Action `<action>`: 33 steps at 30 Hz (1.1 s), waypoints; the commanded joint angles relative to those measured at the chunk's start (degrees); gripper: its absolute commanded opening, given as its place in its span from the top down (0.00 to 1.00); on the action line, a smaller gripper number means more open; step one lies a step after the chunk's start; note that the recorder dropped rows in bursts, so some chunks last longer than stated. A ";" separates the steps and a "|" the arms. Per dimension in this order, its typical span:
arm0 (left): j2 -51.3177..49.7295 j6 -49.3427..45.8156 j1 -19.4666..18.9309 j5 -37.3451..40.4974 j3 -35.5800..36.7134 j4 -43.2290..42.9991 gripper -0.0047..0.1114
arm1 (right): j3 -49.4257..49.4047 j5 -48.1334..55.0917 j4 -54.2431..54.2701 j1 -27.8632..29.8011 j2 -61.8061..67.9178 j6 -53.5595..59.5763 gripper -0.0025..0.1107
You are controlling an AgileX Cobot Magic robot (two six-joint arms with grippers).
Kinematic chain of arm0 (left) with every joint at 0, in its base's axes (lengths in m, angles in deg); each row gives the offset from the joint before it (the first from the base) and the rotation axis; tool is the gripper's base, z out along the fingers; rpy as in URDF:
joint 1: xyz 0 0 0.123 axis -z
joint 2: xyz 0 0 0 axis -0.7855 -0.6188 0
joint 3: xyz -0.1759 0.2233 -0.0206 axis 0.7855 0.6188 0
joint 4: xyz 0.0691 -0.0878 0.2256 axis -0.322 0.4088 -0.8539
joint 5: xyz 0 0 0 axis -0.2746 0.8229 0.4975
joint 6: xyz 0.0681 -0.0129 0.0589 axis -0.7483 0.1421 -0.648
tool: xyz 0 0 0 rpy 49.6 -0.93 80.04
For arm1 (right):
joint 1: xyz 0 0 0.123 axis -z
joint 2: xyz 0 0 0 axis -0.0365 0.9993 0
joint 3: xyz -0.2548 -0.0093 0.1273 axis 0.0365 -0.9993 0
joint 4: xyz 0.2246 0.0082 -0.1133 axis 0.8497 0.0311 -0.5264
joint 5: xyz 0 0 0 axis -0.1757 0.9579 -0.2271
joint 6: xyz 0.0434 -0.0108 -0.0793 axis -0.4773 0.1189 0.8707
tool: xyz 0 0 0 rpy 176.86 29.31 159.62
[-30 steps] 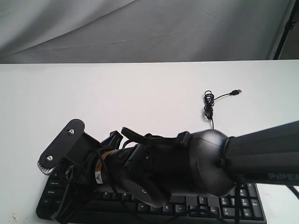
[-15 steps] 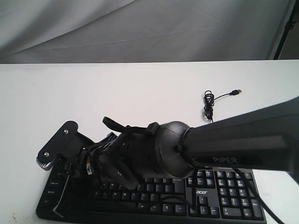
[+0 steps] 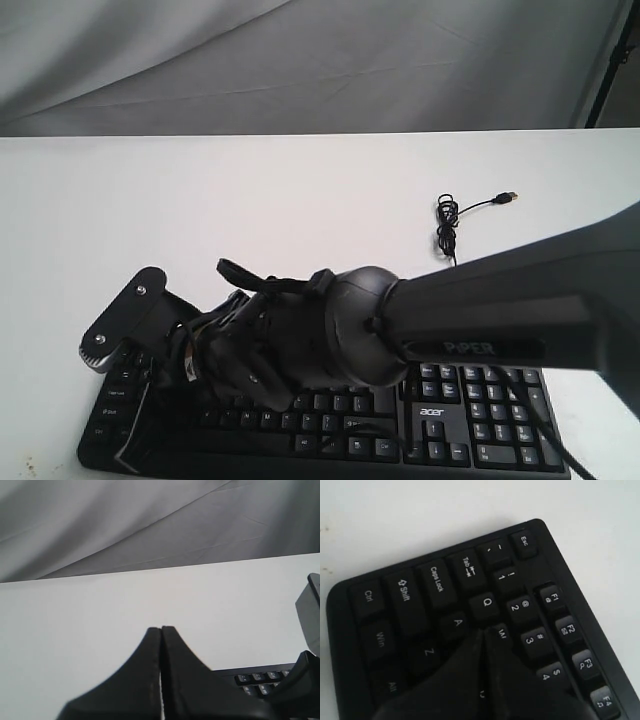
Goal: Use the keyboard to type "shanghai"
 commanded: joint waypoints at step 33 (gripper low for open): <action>0.20 0.16 0.20 -0.16 0.25 -0.01 0.96 | -8.22 1.14 -2.69 0.98 -10.38 -0.71 0.98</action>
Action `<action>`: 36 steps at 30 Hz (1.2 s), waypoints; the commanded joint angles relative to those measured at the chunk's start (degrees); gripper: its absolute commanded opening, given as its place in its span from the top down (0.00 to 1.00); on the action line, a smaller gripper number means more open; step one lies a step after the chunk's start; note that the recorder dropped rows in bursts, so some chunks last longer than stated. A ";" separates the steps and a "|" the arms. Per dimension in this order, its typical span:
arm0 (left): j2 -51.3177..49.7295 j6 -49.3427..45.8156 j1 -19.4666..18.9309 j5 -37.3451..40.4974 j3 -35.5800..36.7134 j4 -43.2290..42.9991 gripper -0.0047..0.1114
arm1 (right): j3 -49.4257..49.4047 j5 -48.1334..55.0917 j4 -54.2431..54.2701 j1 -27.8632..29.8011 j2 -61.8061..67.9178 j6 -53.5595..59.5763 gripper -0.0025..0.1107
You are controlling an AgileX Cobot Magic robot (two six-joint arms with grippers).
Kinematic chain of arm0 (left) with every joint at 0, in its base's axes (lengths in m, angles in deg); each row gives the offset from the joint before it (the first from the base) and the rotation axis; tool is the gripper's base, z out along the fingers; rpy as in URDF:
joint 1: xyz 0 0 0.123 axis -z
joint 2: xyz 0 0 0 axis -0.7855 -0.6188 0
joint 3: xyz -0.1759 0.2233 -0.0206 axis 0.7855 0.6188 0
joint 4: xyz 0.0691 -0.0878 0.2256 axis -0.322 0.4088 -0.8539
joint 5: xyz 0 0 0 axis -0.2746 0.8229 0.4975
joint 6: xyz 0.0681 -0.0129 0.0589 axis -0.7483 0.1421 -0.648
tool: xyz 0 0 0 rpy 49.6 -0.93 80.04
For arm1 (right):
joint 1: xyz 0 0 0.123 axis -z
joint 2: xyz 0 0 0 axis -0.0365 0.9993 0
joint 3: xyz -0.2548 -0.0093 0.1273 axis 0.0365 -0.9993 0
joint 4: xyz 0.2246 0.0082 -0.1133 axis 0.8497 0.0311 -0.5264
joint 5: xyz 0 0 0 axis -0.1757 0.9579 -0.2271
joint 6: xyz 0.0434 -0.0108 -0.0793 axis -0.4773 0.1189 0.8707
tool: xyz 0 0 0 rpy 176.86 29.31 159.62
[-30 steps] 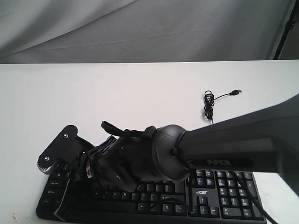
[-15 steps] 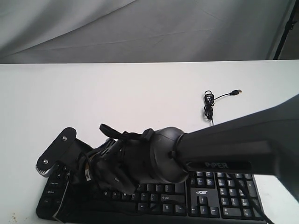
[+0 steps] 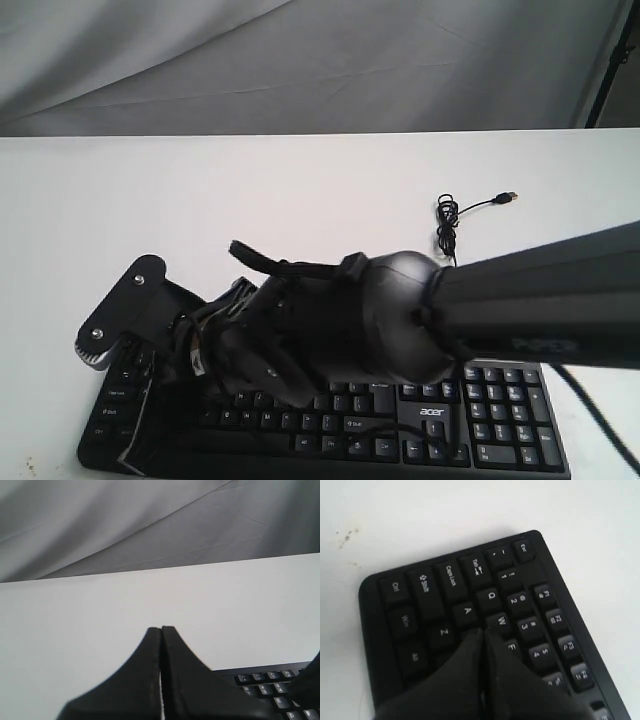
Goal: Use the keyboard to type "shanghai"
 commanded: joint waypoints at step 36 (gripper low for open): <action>0.20 0.16 0.20 -0.16 0.25 -0.01 0.96 | -14.18 -8.14 3.34 3.80 -3.45 -1.40 0.98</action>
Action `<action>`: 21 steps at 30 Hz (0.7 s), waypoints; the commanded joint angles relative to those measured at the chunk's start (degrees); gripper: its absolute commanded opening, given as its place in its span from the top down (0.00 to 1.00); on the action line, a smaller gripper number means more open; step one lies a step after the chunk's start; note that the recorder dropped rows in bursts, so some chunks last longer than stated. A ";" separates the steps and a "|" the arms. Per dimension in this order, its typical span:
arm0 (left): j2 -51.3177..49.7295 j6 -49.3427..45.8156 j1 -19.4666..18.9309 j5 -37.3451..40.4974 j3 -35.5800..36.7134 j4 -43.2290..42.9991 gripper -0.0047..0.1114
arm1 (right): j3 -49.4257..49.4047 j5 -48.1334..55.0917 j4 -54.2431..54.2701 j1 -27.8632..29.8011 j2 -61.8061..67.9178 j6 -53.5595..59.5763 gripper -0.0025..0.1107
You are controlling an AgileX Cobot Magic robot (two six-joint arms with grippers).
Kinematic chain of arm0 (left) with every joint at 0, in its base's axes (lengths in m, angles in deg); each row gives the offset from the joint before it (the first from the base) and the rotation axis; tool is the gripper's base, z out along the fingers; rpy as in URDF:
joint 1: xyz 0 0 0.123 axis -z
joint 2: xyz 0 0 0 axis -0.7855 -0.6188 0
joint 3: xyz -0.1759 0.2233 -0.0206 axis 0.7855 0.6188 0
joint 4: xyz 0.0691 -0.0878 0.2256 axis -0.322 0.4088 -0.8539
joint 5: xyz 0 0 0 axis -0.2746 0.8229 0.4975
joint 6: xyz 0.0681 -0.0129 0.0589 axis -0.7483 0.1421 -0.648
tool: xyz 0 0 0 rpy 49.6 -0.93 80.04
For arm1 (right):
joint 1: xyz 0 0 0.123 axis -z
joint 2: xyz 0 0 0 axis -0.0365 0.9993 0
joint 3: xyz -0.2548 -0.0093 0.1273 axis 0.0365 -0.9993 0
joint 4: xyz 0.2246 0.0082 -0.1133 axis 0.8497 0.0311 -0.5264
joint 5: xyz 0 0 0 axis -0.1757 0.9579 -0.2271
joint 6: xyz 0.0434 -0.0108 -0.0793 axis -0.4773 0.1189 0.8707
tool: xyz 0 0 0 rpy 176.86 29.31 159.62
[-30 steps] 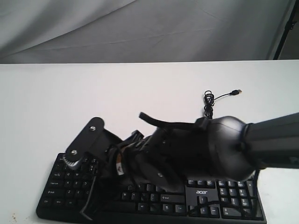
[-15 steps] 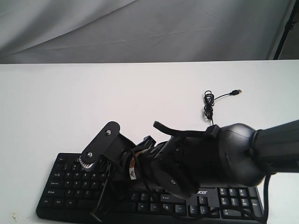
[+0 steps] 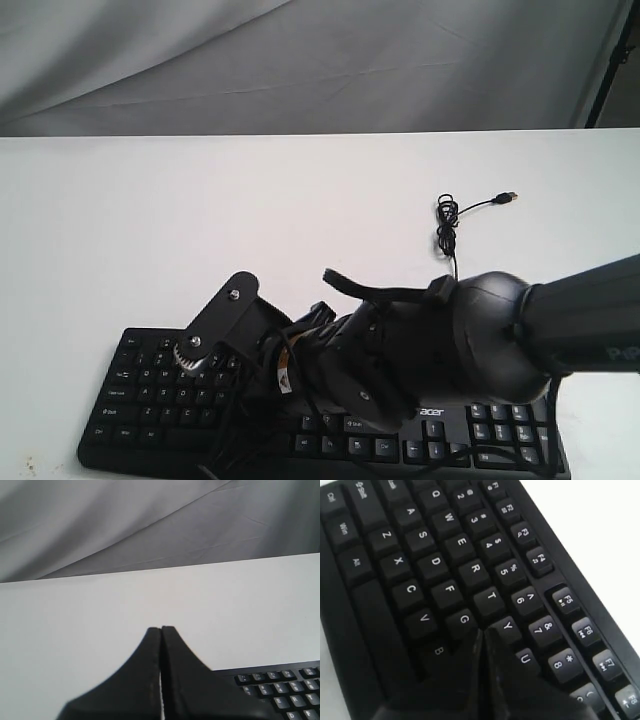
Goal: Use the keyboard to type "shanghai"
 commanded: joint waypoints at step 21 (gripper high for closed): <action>0.20 0.16 0.20 -0.16 0.25 -0.01 0.96 | -0.34 -0.45 0.91 -0.57 0.44 0.24 0.98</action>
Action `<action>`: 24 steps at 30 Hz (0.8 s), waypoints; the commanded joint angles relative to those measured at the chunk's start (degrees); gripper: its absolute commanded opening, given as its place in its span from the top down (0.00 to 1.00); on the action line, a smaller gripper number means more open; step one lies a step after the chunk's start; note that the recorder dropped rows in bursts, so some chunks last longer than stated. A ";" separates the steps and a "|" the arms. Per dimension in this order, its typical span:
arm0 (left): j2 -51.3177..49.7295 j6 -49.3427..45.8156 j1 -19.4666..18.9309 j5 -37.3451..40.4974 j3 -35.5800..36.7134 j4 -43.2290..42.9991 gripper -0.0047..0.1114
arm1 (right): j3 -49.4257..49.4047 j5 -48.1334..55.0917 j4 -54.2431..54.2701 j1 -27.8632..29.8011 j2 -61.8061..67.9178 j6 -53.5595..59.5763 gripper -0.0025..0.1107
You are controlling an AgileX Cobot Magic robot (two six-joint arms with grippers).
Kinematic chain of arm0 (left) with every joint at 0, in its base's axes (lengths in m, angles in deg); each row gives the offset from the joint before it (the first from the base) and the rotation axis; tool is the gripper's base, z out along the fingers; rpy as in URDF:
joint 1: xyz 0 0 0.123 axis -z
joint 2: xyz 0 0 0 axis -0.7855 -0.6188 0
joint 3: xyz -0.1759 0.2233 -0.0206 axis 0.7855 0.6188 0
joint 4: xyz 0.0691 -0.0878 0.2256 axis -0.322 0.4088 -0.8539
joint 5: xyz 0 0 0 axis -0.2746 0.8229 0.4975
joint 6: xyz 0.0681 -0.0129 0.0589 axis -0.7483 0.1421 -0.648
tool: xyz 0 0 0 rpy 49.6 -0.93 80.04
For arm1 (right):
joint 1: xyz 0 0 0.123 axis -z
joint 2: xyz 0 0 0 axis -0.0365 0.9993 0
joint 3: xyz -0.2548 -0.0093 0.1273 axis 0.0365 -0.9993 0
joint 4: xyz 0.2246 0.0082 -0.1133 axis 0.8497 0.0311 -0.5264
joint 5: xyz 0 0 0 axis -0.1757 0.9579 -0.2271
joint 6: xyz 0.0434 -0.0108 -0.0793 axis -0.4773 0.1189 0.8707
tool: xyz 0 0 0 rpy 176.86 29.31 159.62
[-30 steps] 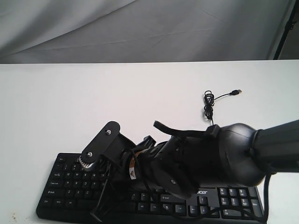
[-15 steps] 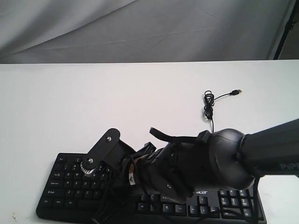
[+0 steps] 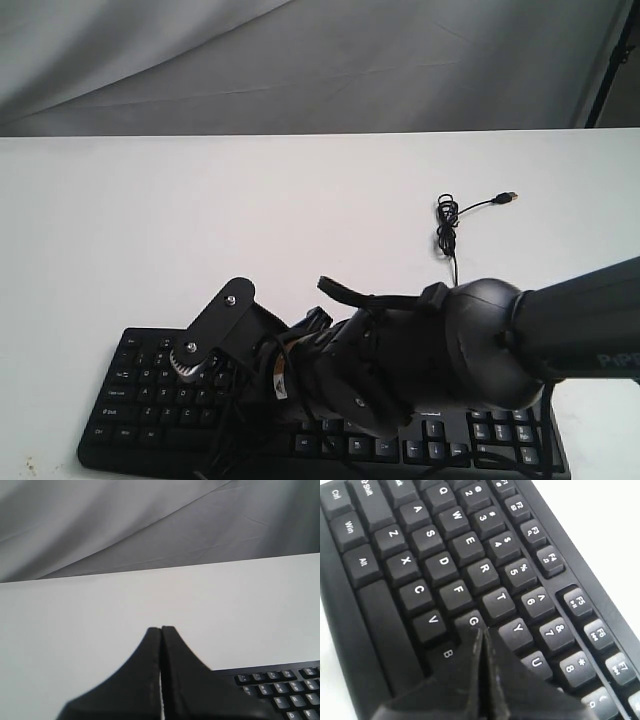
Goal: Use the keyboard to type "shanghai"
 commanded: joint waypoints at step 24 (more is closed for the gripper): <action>0.20 0.16 0.20 -0.16 0.25 -0.01 0.96 | 27.73 18.14 -1.77 -5.61 10.81 2.35 0.98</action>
